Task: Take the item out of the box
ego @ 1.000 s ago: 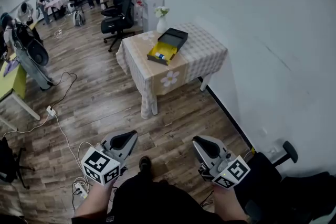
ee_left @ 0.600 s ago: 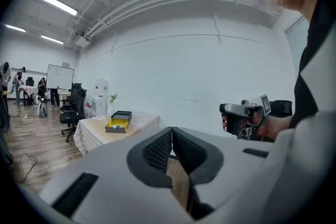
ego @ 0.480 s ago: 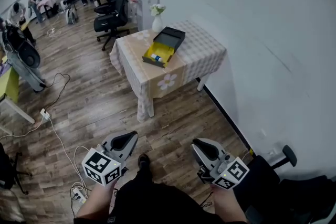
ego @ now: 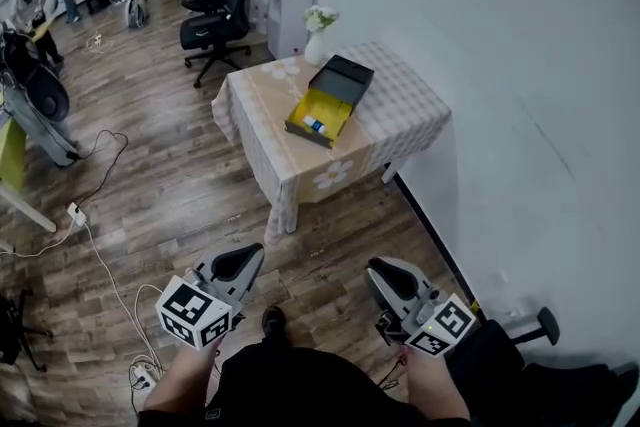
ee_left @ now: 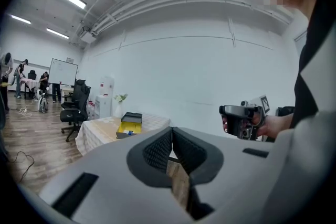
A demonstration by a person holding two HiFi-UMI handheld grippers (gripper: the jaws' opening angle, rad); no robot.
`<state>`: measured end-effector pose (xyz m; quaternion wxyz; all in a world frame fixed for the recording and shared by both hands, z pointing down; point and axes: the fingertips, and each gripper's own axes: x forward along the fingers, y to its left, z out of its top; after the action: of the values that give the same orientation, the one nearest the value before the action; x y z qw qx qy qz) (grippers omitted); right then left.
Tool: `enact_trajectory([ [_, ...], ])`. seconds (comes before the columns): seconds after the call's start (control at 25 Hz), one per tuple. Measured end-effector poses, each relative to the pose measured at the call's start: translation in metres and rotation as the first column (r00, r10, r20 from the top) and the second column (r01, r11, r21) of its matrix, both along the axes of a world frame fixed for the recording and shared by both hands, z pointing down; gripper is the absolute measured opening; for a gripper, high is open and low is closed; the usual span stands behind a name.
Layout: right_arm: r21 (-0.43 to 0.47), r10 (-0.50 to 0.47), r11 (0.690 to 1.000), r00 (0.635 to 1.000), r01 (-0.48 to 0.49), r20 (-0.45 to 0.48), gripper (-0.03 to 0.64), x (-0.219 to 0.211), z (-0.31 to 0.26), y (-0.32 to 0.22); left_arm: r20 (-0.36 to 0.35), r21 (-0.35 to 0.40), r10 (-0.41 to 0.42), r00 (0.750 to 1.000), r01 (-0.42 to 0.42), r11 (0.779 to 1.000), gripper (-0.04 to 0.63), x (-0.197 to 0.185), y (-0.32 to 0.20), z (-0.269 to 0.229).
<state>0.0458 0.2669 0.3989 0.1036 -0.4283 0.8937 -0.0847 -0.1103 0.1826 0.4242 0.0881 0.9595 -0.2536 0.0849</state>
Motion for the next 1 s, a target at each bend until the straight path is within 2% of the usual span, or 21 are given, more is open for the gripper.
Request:
enact_trajectory([
  [0.28,0.028,0.008,1.000,1.000,-0.007,-0.030,0.040,-0.018,-0.021,-0.078,-0.008,0.025,0.016,1.000,-0.015,1.000,0.014,-0.021,-0.074,-0.012],
  [0.52,0.029,0.016,0.999,0.999,-0.015,-0.040,0.040,-0.026,-0.021,-0.113,-0.009,0.043,0.031,0.999,-0.031,0.999,0.014,-0.029,-0.114,-0.013],
  [0.84,-0.004,0.023,1.000,1.000,-0.023,-0.012,0.040,-0.008,-0.012,-0.147,-0.048,-0.012,0.055,0.997,-0.056,0.998,0.014,-0.013,-0.145,-0.008],
  [1.0,-0.018,0.001,1.000,0.999,0.000,0.039,0.040,0.011,-0.004,-0.182,-0.043,-0.037,0.031,0.999,-0.032,0.999,0.015,-0.001,-0.174,-0.002],
])
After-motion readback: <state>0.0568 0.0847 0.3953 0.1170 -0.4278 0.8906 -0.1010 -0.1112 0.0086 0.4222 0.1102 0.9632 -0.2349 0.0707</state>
